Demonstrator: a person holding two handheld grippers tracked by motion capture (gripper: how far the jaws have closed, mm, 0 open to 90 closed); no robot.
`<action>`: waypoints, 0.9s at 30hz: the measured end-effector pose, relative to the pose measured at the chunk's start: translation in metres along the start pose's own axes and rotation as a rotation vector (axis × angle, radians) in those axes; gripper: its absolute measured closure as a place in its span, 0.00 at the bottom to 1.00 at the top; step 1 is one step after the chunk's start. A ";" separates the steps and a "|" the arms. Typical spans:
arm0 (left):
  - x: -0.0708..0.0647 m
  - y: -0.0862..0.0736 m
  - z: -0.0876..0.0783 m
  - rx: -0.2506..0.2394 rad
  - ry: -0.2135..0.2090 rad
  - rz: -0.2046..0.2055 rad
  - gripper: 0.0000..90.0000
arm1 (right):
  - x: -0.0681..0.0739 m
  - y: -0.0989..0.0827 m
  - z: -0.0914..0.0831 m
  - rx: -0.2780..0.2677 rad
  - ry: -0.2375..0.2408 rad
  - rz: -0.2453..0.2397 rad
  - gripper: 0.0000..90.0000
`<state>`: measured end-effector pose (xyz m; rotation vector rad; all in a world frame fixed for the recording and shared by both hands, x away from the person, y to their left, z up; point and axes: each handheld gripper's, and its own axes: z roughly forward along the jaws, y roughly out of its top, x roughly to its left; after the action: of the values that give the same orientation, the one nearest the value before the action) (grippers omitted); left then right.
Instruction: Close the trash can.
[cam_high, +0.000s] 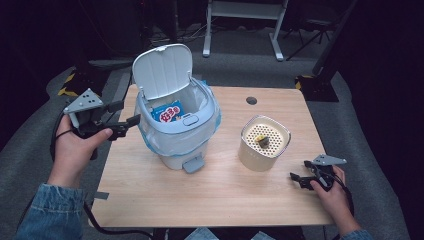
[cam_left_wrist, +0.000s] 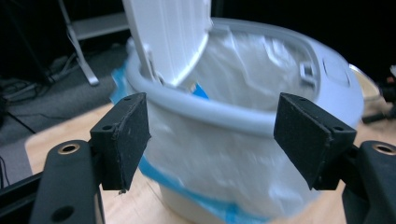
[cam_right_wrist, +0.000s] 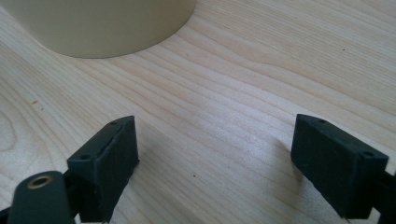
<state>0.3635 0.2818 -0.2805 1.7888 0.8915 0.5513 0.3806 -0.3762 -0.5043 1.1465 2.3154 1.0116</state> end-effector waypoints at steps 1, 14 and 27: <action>0.001 0.003 0.001 -0.013 0.004 -0.005 0.30 | 0.000 0.000 0.000 0.000 0.000 0.000 0.17; 0.013 0.030 0.018 -0.136 0.043 -0.022 0.32 | 0.000 0.000 0.000 0.000 0.004 0.001 0.17; 0.024 0.050 0.035 -0.175 -0.001 -0.012 0.33 | 0.000 0.000 0.000 0.000 0.005 0.001 0.17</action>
<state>0.4191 0.2698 -0.2487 1.6250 0.8264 0.6019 0.3810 -0.3765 -0.5042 1.1466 2.3191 1.0163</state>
